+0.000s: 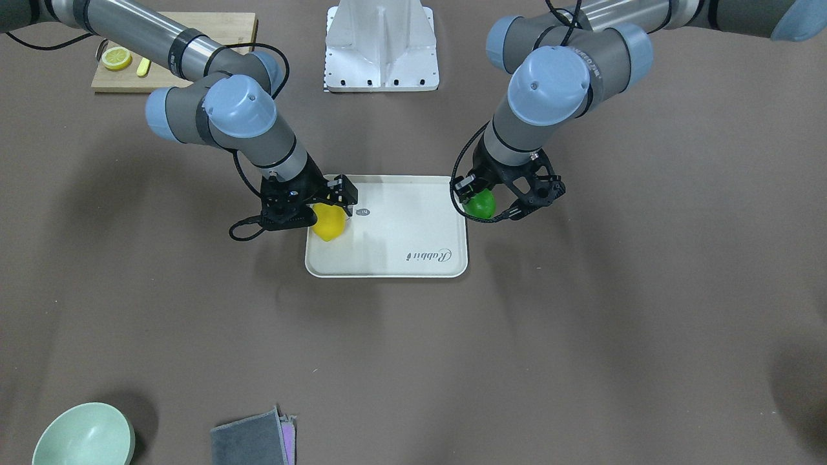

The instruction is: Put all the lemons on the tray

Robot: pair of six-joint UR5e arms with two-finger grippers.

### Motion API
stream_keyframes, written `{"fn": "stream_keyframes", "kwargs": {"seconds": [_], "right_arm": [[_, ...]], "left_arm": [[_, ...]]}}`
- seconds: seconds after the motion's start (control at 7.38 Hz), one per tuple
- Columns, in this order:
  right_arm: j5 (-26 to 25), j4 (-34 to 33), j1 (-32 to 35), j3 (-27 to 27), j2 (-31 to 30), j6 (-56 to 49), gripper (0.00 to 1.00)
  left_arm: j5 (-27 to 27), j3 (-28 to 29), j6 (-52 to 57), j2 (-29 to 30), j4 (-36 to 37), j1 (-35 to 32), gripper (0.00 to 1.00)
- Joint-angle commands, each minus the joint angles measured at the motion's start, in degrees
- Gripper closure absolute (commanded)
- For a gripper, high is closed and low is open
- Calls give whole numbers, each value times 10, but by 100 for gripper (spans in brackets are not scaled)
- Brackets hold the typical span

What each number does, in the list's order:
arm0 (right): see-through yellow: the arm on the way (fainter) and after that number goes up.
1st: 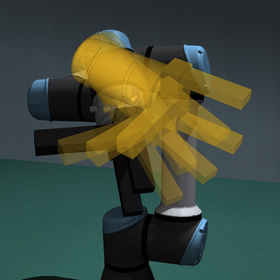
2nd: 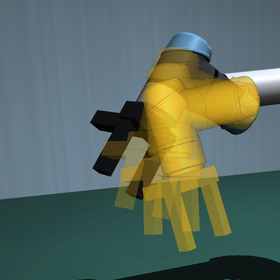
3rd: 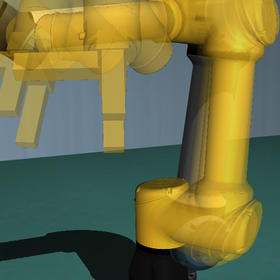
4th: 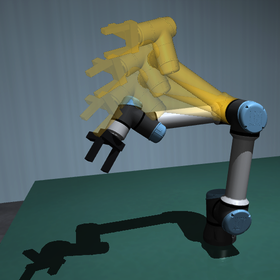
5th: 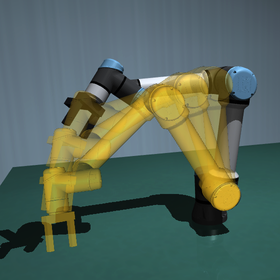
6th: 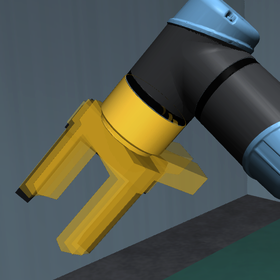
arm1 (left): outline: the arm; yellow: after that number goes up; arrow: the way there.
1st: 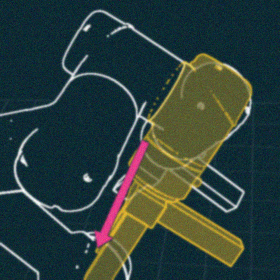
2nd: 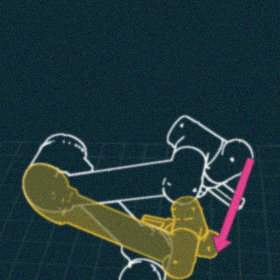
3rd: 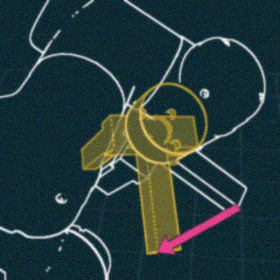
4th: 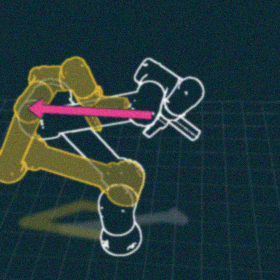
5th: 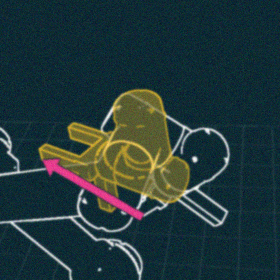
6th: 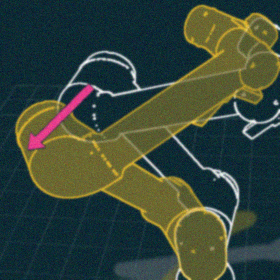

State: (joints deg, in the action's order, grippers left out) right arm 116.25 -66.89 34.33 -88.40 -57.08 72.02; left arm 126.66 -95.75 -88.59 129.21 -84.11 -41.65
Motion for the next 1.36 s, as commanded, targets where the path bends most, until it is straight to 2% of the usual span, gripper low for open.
{"fn": "stream_keyframes", "kwargs": {"seconds": [0.0,0.14,0.54,0.68,0.81,0.95,1.08,1.22], "right_arm": [[5,-2,11,-1,2,-1,1],[8,-6,19,-5,3,0,1],[94,-16,98,-17,-20,0,1],[99,-44,106,-44,-40,0,1],[102,-86,116,-68,-46,-5,1],[107,-144,129,-94,-45,-20,1],[107,-197,144,-119,-46,-53,1],[107,-239,163,-153,-72,-95,1]], "left_arm": [[-18,26,-43,31,-6,25,100],[-44,42,-67,46,-24,38,100],[-68,120,-116,69,-107,68,100],[-68,137,-116,74,-123,69,77],[-68,142,-113,75,-127,69,3],[-66,135,-112,75,-124,68,1],[-62,103,-111,57,-118,60,1],[-55,27,-92,-7,-93,47,1]]}}
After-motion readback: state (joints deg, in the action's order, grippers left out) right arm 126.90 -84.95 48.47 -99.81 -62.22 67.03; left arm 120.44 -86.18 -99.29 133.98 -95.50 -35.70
